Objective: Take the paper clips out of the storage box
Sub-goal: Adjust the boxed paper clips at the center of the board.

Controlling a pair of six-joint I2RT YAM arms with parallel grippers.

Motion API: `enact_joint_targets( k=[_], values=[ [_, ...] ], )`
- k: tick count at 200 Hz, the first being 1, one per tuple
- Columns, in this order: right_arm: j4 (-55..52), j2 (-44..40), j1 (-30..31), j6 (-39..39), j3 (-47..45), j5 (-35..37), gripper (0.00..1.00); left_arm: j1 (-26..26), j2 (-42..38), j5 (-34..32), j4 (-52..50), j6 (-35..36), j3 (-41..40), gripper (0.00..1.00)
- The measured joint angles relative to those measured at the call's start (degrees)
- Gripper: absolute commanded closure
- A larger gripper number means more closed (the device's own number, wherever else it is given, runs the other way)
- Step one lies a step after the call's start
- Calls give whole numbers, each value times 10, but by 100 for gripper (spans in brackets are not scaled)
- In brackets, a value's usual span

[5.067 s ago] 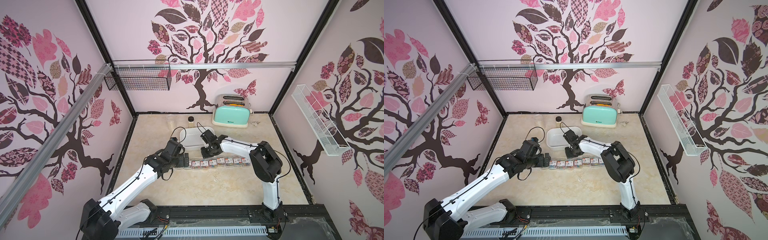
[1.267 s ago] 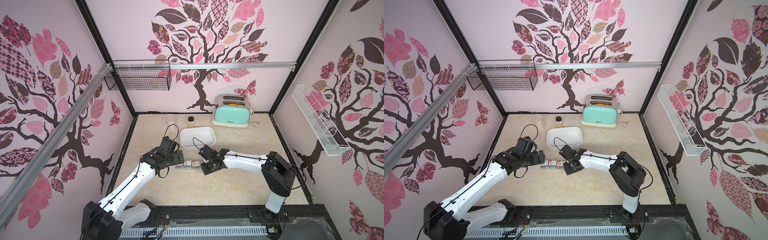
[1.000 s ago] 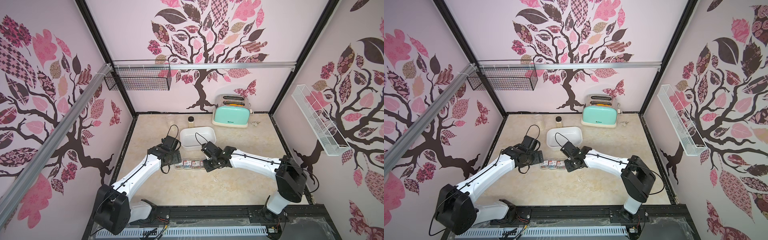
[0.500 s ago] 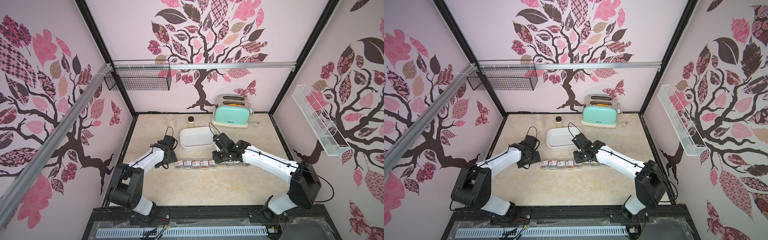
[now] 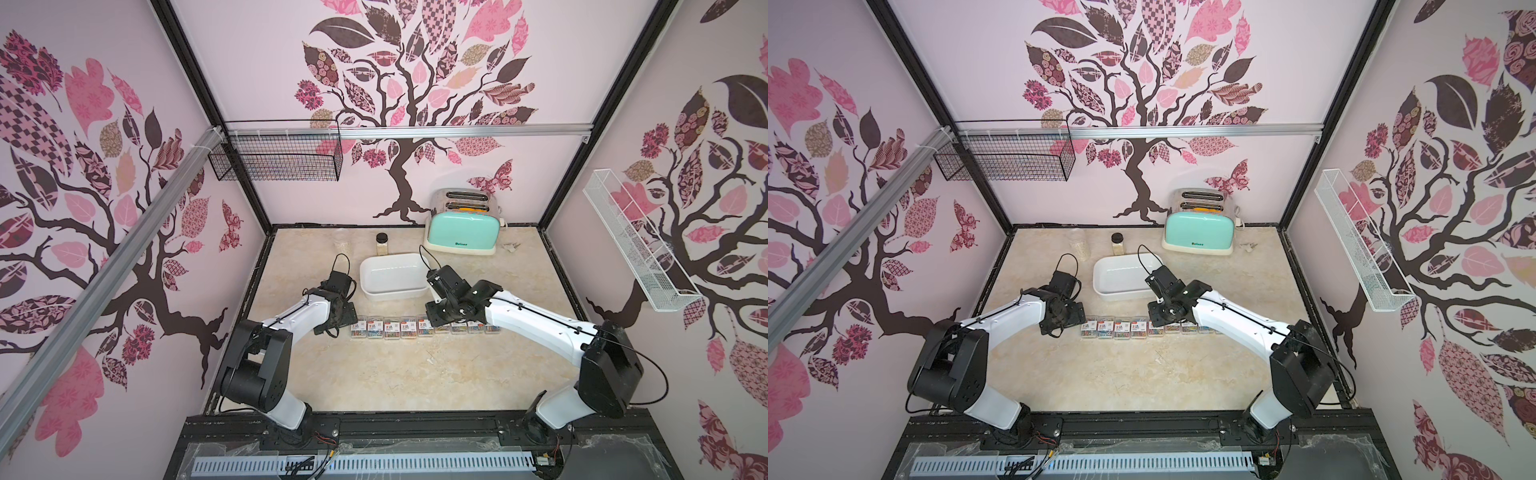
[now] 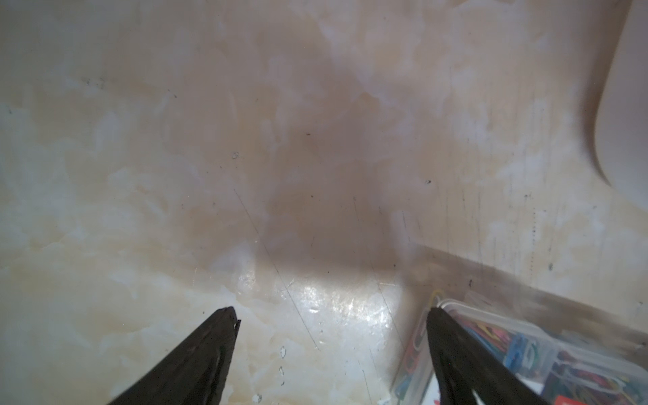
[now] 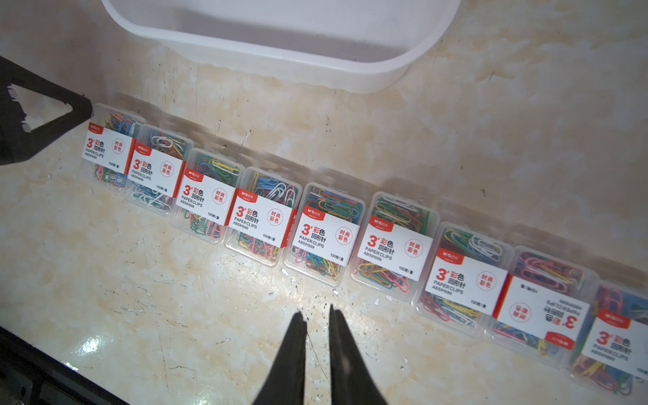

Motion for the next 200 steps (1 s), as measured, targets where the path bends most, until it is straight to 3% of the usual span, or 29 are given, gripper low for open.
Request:
enact_joint_targets(
  k=[112,171,185,200],
  values=[
    [0,0,-1,0,1,-4,80,0,-60,-8,-20,-12,-15,5],
    [-3,2,-1,-6,7,-8,42,0,-145,-16,-36,-18,-11,2],
    [-5,2,-1,-5,10,-7,26,0,-168,-15,-38,-16,-5,2],
    [-7,2,-1,-4,16,-3,17,0,-189,-12,-42,-12,5,2]
  ],
)
